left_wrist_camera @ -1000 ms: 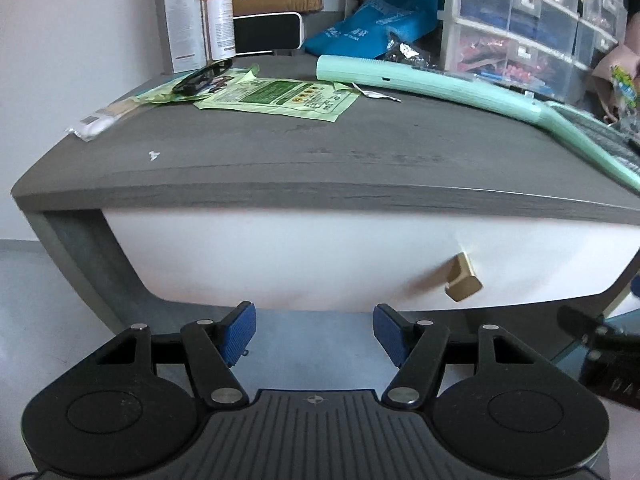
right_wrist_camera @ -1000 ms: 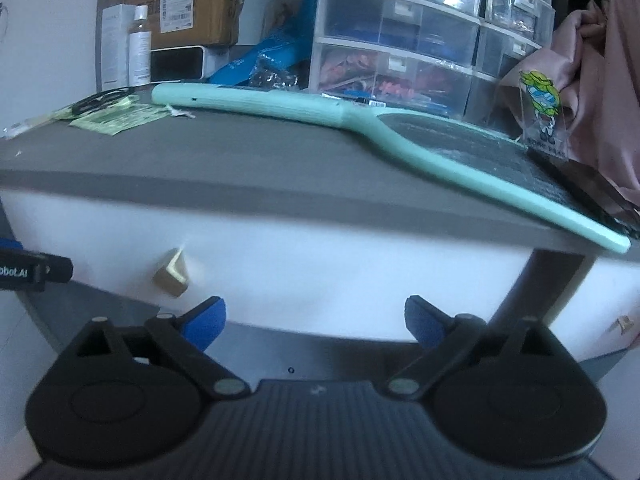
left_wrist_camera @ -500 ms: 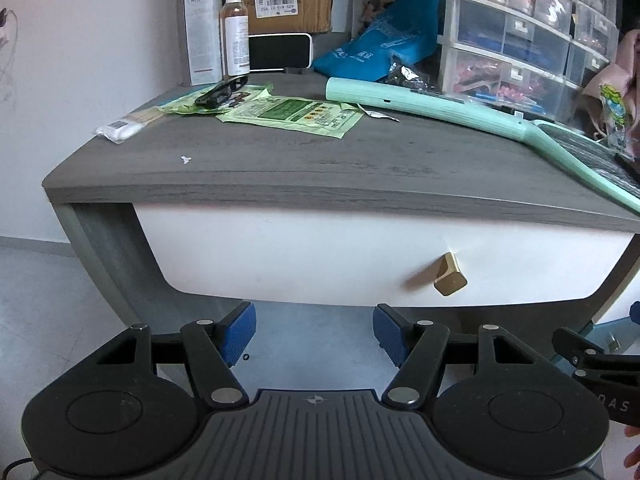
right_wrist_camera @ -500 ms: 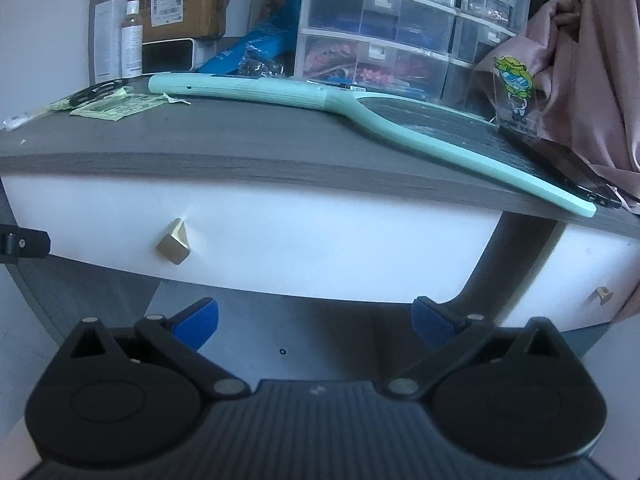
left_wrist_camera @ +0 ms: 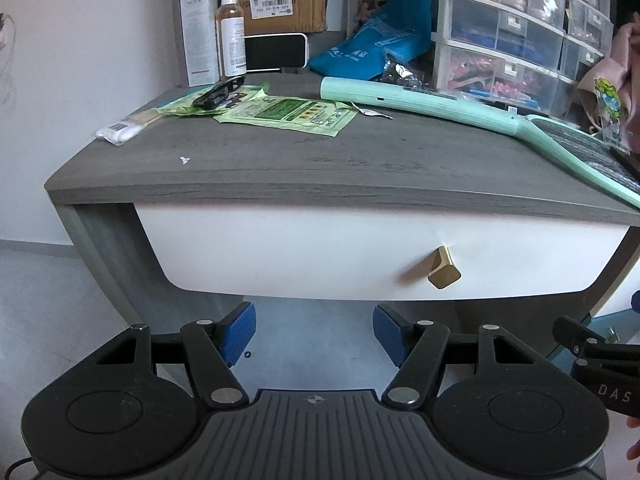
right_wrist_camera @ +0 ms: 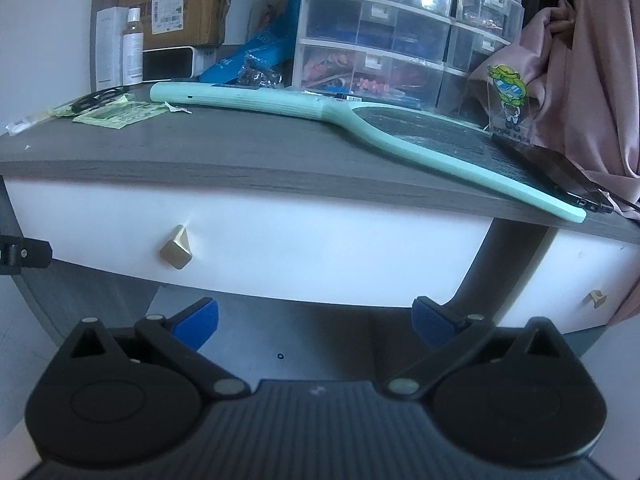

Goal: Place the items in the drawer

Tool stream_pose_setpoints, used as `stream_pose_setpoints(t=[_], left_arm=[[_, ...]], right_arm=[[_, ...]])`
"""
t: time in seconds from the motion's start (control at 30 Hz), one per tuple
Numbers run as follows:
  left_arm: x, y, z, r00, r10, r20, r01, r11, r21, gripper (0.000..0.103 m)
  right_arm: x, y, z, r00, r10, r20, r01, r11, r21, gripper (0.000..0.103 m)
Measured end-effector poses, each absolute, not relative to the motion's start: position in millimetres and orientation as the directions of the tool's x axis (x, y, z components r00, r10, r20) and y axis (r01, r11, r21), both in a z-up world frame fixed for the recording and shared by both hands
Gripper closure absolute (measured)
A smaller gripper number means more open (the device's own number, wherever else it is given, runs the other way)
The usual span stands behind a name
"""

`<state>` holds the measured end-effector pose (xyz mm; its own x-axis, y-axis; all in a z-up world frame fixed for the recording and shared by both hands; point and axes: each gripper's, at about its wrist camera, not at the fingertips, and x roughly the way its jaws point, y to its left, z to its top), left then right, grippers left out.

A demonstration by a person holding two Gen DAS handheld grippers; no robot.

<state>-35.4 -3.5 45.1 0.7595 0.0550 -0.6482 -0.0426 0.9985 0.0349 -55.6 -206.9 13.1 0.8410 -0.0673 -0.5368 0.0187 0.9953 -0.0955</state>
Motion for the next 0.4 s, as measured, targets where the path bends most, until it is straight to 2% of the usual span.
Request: stream_pose_setpoints(t=[0.4], left_arm=[[-35.0, -2.9, 43.1, 0.753, 0.067, -0.655, -0.045, 0.998, 0.050, 0.036]], right_arm=[[-53.2, -206.7, 13.3, 0.840, -0.062, -0.540, 0.026, 0.997, -0.074, 0.000]])
